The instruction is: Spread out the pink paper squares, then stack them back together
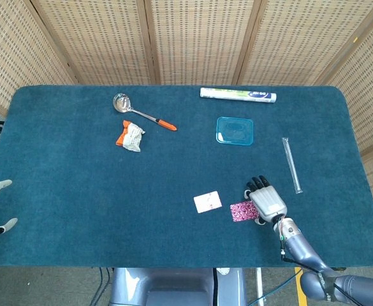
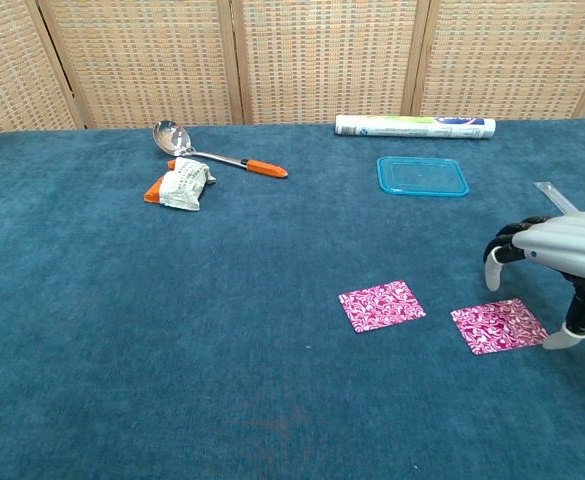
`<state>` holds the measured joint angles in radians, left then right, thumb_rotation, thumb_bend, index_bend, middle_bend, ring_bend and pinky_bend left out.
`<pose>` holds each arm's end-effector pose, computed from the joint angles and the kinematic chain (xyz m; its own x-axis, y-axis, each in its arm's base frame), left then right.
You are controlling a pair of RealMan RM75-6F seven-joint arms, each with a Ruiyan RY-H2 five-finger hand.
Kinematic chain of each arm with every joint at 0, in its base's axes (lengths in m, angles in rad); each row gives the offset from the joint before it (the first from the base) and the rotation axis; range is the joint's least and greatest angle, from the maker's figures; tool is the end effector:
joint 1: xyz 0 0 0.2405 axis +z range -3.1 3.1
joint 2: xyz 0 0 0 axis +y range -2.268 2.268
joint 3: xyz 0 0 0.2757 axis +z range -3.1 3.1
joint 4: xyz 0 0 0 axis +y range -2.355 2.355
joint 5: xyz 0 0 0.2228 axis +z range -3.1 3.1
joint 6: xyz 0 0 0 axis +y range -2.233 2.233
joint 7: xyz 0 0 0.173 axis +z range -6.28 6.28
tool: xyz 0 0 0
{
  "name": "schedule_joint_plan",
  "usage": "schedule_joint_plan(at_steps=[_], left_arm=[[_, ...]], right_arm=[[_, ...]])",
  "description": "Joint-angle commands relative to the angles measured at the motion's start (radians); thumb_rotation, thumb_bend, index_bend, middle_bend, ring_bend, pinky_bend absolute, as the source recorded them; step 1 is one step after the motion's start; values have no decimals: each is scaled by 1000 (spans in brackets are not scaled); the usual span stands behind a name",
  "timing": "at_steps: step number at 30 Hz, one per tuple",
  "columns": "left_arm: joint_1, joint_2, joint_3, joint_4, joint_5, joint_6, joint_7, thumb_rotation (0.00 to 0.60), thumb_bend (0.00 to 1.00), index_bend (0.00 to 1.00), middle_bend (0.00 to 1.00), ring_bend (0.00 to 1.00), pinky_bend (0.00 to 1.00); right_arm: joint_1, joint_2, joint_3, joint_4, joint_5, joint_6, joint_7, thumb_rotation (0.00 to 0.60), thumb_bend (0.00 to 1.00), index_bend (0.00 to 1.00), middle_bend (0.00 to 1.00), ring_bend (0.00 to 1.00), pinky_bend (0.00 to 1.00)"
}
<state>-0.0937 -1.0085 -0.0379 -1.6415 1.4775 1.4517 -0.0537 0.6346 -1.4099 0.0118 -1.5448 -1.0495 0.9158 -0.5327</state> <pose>-0.3403 0.2129 0.1861 0.4183 0.0368 0.9075 0.9080 0.0097 -0.4189 -0.2493 -0.3361 -0.0237 0.6599 -0.3833 0.6462 -0.7513 -0.3473 0.5613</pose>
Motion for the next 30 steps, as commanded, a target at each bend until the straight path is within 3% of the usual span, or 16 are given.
schedule_joint_plan(at_steps=[1,13,30], left_arm=[[1,1,0,0,-1,1,0,600,133,213,0,0,0],[1,0,-1,-1,-1,2,0,600,133,213,0,0,0],[0,0,-3,3,-5,0,-4,600,133,213,0,0,0]], right_arm=[[2,-1,2,-1,0,-1,0,600,131,289,161,0,0],[60,-19,35,-46,4,-30,-37,600,131,287,157,0,0],[162,-118,92,22,117,-60,-100,600,131,287,157,0,0]])
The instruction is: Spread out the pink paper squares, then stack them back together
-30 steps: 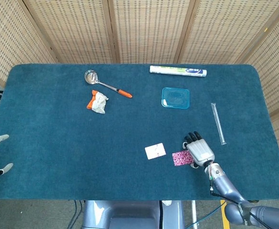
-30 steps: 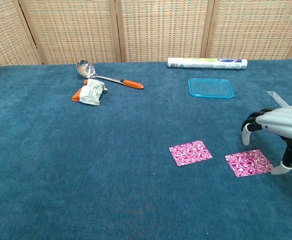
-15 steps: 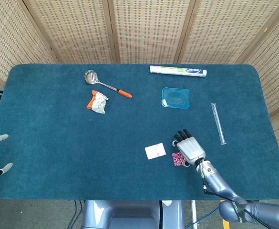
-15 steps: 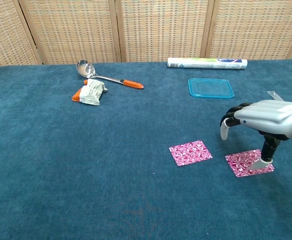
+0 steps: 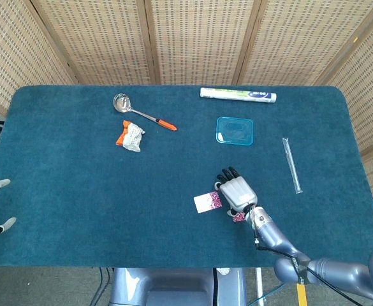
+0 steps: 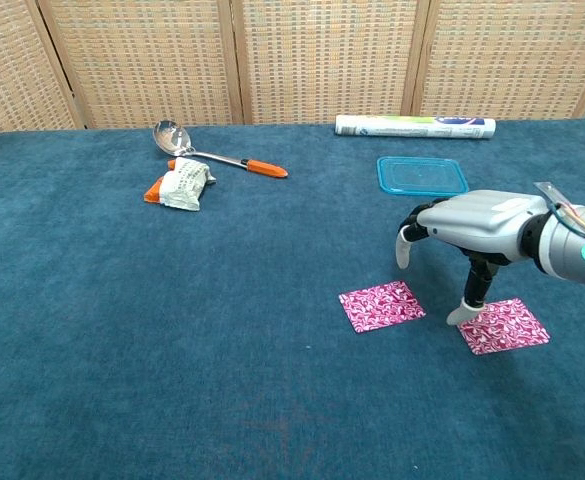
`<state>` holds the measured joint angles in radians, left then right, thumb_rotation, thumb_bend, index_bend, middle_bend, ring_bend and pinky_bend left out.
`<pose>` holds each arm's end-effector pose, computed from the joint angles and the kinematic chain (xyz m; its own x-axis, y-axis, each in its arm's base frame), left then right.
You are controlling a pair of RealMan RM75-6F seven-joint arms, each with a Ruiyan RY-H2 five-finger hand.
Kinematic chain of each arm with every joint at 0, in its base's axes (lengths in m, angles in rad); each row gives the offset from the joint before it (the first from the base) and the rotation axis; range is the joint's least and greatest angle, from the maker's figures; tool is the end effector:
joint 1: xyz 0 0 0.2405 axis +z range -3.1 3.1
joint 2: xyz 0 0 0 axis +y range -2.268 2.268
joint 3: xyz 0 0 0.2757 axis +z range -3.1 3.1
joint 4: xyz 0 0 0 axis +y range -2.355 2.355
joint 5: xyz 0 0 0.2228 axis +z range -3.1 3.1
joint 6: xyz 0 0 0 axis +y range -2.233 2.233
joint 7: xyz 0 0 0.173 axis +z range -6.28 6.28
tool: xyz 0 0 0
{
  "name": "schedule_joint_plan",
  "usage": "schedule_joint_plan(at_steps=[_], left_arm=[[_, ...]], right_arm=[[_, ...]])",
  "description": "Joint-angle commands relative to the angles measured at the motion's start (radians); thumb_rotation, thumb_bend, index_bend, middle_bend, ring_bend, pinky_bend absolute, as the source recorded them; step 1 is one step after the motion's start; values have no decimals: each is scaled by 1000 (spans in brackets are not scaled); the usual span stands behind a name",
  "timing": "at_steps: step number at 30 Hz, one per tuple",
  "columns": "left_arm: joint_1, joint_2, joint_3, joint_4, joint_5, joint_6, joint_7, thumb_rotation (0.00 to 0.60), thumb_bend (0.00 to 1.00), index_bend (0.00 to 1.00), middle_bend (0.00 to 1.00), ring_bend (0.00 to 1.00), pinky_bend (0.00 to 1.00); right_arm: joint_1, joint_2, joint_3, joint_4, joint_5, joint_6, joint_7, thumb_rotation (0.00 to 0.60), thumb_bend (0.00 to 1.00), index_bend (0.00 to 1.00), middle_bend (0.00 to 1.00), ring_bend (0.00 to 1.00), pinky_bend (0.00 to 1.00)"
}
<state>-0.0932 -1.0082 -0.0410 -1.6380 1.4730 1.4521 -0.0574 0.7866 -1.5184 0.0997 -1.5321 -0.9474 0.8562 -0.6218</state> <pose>-0.3414 0.2135 0.1876 0.4177 0.0329 0.9080 0.9082 0.0146 -0.4184 -0.1710 -0.3679 -0.0607 0.6575 -0.3437 0.6705 -0.7427 -0.4458 0.4998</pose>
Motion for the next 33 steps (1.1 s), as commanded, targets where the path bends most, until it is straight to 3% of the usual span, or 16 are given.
schedule_joint_plan(at_steps=[1,19,33], left_arm=[[0,0,0,0,-1,0,0,600,133,213,0,0,0],[6,1,1,8,-1,5,-14,600,133,213,0,0,0],[6,-4,1,27,1,3,-37,600,133,213,0,0,0]], right_arm=[[13,-12,5,11,19,0,-13,600,131,287,157,0,0],[55,-81,-15,76,84,11,-53,600,131,289,157,0,0],[78,-92,-21,56,120,38,-94,600,131,289,157,0,0]])
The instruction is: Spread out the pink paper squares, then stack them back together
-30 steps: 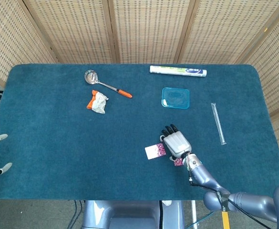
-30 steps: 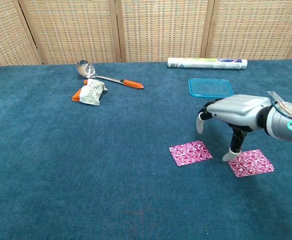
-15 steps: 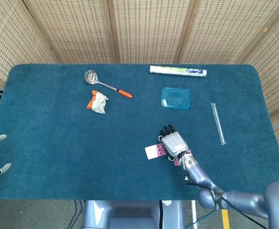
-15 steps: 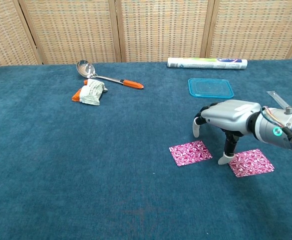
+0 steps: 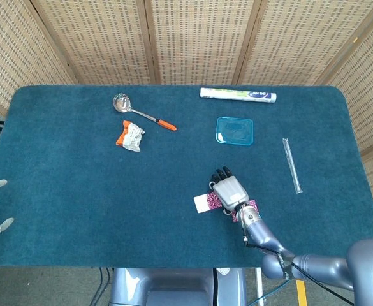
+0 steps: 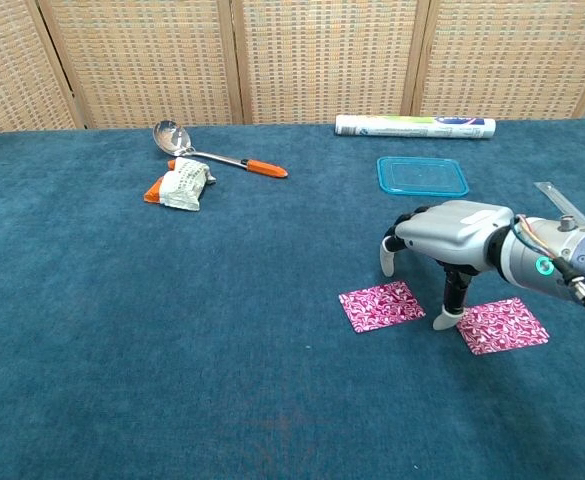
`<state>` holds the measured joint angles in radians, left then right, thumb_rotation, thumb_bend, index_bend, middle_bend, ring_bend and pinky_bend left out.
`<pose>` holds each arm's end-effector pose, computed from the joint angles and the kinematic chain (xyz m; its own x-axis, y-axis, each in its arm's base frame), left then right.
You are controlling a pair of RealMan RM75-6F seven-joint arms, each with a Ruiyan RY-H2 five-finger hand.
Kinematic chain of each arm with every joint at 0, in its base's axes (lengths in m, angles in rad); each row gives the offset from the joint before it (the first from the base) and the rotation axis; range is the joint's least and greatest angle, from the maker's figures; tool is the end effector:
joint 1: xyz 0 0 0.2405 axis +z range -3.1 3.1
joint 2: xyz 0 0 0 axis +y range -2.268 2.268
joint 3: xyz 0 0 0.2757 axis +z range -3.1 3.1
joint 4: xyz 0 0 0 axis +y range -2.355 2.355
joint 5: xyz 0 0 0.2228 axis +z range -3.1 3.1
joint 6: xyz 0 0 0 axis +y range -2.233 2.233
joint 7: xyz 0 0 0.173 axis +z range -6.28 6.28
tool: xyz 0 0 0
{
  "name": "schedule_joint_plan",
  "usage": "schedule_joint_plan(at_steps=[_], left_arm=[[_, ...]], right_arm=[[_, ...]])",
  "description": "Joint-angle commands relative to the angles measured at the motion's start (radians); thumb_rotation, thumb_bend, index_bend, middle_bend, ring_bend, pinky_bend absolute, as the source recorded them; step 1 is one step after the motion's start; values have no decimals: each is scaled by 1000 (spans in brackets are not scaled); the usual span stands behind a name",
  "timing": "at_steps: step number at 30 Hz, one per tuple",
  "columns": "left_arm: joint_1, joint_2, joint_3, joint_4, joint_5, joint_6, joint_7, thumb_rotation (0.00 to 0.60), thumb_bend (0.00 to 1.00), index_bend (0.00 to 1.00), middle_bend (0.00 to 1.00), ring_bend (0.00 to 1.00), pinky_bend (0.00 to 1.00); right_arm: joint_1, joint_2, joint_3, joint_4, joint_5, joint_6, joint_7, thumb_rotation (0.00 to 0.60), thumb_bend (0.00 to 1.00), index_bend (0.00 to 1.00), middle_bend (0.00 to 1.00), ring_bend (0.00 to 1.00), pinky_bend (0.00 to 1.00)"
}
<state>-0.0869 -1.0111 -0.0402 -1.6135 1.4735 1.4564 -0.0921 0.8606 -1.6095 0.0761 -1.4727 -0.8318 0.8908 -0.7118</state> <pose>-0.3472 0.2116 0.1903 0.4057 0.0295 0.9135 0.9134 0.0225 -0.4064 -0.1579 -0.3732 -0.0873 0.6927 -0.3390 0.6366 -0.7141 -0.4463 0.5393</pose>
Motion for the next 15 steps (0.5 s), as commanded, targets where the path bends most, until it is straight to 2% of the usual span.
schedule_joint_plan(at_steps=[1,15], left_arm=[[0,-2,1,3,1,-1,-4,600,133,213,0,0,0],[0,-7,0,15,-3,-6,-15,600,133,213,0,0,0]], right_arm=[[6,-1,3,-5,7,5,-7,600,131,289,157,0,0],[36,-8,13,-10,33,11,-28,600,131,289,157,0,0]])
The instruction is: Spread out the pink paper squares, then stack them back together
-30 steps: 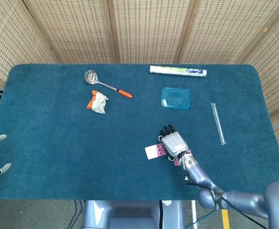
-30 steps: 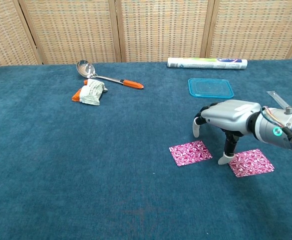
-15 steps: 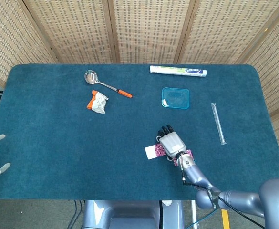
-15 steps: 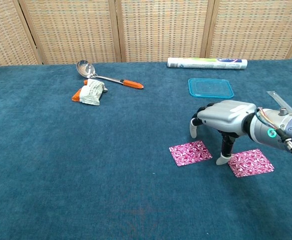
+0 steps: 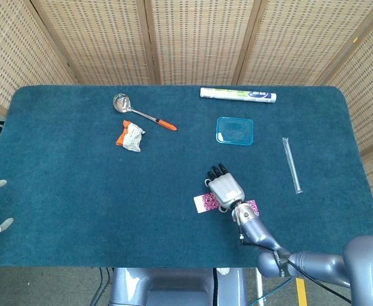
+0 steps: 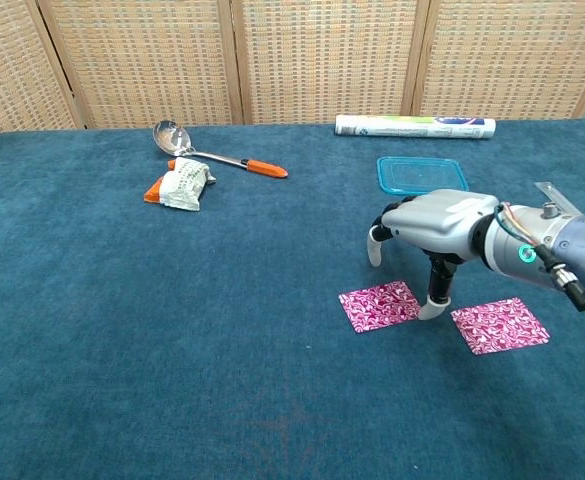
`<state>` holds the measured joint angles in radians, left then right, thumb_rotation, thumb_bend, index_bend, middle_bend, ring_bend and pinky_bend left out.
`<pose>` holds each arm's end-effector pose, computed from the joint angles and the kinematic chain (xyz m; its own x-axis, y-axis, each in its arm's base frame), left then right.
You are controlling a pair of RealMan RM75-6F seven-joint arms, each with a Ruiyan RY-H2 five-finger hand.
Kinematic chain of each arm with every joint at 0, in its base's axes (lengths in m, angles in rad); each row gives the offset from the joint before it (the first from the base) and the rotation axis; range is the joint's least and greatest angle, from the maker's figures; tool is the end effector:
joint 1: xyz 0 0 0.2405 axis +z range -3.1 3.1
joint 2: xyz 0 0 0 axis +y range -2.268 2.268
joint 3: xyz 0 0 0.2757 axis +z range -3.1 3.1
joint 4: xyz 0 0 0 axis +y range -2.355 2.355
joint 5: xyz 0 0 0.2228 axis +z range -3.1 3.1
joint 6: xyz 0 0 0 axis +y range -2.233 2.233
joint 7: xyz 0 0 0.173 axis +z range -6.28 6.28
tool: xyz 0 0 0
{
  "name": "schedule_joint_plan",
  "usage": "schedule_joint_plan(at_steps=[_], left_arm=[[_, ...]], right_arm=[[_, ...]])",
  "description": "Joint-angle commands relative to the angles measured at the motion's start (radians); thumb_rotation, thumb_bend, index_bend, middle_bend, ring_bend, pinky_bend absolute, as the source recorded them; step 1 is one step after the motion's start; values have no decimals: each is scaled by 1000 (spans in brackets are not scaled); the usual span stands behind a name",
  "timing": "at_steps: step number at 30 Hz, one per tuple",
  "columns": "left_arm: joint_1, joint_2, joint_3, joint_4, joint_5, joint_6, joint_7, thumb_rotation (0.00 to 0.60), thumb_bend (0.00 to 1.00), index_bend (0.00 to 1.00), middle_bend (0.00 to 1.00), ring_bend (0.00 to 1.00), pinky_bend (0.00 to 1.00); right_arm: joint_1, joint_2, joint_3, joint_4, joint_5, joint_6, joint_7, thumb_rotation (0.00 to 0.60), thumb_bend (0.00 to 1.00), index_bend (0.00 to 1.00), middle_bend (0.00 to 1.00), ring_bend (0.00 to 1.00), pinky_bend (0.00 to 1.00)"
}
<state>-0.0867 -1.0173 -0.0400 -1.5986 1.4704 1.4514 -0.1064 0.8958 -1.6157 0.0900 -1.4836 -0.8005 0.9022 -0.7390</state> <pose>-0.3509 0.2117 0.1895 0.4000 0.0333 0.9159 0.9157 0.0277 -0.4009 -0.1419 -0.3786 -0.0876 0.6968 -0.3200 0.6419 -0.7073 -0.4549 0.5411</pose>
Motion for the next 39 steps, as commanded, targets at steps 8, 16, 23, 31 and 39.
schedule_joint_plan(at_steps=[8,16,23,31,39], left_arm=[[-1,0,-1,3,-3,-3,-1,600,133,213,0,0,0],[0,0,-2,6,-7,-3,-4,600,133,213,0,0,0],[2,0,-2,8,-8,-2,-7,600,133,213,0,0,0],[4,-1,-3,10,-12,-3,-8,600,133,213,0,0,0],[-1,-3,-2,8,-5,-6,-7,600,133,213,0,0,0]], right_arm=[[6,-17,-9,19,10,-5,5,600,131,289,157,0,0],[16,-32,-6,52,15,-13,11,600,131,289,157,0,0],[31,-36,0,69,16,-19,7,600,131,289,157,0,0],[51,-46,11,87,27,-31,2,600,131,290,157,0,0],[32,-18,-7,25,13,8,2,600,153,316,157,0,0]])
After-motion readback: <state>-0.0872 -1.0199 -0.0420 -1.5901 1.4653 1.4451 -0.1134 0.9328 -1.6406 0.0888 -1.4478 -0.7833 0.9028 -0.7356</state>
